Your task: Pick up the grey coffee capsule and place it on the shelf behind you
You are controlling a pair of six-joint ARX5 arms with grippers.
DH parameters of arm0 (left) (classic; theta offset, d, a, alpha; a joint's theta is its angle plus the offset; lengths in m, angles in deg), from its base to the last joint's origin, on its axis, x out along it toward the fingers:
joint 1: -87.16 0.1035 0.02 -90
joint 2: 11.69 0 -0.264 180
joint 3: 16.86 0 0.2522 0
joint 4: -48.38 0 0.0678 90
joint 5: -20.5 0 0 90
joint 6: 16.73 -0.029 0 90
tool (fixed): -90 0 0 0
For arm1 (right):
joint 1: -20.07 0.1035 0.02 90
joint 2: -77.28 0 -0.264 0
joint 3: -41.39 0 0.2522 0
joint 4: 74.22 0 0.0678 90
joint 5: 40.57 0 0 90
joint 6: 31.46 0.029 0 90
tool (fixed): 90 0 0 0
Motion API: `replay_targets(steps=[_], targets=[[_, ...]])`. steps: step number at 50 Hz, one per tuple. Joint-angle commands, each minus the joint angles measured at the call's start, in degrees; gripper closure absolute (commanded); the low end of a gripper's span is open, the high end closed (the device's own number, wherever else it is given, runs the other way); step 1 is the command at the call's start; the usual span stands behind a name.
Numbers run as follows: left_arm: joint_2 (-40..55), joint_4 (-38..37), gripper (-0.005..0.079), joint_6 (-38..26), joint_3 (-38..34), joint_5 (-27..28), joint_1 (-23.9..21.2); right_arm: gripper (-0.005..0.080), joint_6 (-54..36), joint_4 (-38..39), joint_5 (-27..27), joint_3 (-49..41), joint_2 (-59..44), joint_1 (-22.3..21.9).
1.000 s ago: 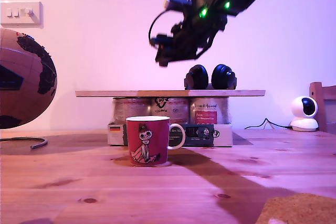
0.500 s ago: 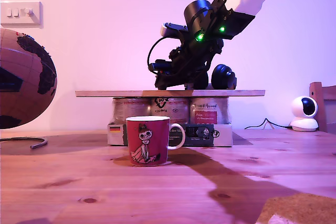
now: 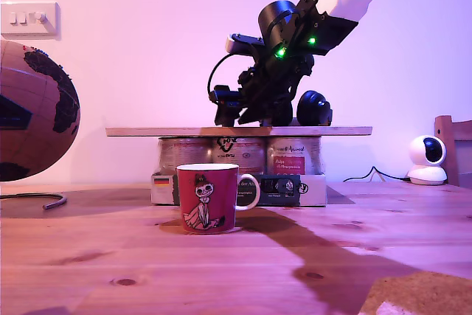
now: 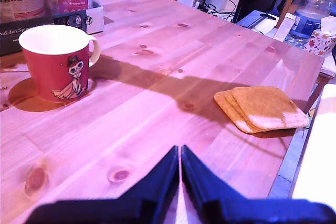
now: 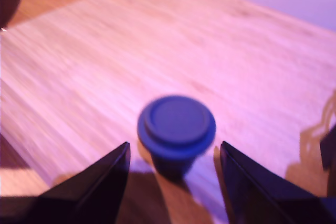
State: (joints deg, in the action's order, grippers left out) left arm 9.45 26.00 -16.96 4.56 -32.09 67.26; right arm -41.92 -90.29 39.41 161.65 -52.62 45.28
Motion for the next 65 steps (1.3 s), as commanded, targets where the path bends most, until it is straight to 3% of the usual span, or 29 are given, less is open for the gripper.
replay_targets(steps=[1,24,42,58,65], targets=[[0.2,0.5,0.0762,-0.2,-0.1,0.0,-0.2,0.0256,0.2,-1.5,0.2,1.0,-0.3,0.3],[0.2,0.4,0.0762,-0.2,-0.1,0.0,-0.2,0.0258,0.1,-9.6,0.5,1.3,5.1,1.5],[0.2,0.5,0.0762,-0.2,-0.1,0.0,-0.2,0.0268,0.1,-24.3,0.5,1.3,11.8,2.8],[0.2,1.8,0.0762,-0.2,0.0,-0.2,-0.2,0.046,0.1,-42.4,-0.6,1.3,17.0,3.0],[0.1,5.7,0.0762,1.5,0.0,-6.4,-0.2,0.0592,0.1,-47.0,-2.3,1.3,18.5,3.1]])
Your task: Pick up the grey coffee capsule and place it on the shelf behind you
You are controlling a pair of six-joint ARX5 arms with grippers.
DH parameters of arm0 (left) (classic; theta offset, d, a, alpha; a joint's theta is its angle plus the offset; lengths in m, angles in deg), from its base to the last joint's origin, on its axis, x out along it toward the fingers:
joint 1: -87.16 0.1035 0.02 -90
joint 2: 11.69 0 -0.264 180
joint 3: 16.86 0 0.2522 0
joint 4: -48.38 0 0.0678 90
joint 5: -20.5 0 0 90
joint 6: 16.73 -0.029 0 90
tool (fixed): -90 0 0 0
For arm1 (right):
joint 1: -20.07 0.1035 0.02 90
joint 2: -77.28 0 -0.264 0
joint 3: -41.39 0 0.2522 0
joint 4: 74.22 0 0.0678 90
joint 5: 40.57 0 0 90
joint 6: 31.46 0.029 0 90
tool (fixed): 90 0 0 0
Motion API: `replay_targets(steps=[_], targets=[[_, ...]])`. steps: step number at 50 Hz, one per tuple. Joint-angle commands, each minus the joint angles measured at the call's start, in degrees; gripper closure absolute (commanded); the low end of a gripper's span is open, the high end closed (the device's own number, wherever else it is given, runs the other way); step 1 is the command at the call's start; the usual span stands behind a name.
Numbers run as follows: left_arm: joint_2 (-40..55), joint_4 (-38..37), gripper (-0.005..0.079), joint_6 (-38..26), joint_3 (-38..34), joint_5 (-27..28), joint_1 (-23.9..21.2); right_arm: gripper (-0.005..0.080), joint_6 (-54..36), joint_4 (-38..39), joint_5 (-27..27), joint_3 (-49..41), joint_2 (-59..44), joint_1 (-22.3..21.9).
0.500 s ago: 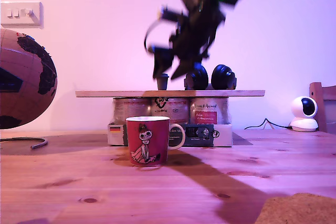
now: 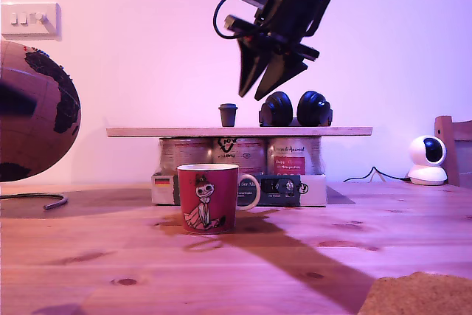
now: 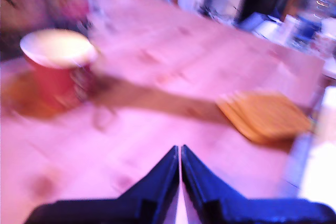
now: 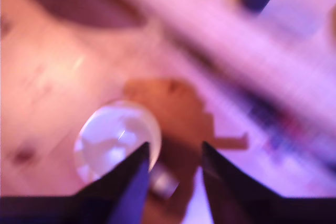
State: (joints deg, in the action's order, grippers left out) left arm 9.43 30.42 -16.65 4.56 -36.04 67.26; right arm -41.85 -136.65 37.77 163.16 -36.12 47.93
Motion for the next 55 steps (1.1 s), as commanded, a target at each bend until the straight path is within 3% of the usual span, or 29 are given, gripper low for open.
replay_targets(steps=[1,5,18,27,39,55], targets=[[0.2,1.7,0.0762,1.5,0.0,-3.6,-0.2,0.0627,0.1,-0.9,-0.7,-0.2,2.1,0.5],[0.2,2.8,0.0762,2.7,0.0,-8.0,-0.2,0.0774,0.0,-3.1,-1.3,-0.2,2.8,0.5],[0.1,6.3,0.0762,2.7,0.0,-16.0,-0.2,0.0764,0.0,-6.9,0.2,-0.2,6.0,1.9],[0.1,7.6,0.0762,2.7,0.0,-16.6,-0.2,0.0764,0.1,-6.9,3.4,-0.2,9.2,3.4],[0.1,7.6,0.0762,2.7,0.0,-16.6,-0.2,0.0764,2.2,-6.3,3.3,-0.2,11.7,3.6],[0.2,7.6,0.0762,2.4,0.0,-17.0,-0.2,0.0764,3.6,3.5,5.0,-2.7,11.7,2.8]])
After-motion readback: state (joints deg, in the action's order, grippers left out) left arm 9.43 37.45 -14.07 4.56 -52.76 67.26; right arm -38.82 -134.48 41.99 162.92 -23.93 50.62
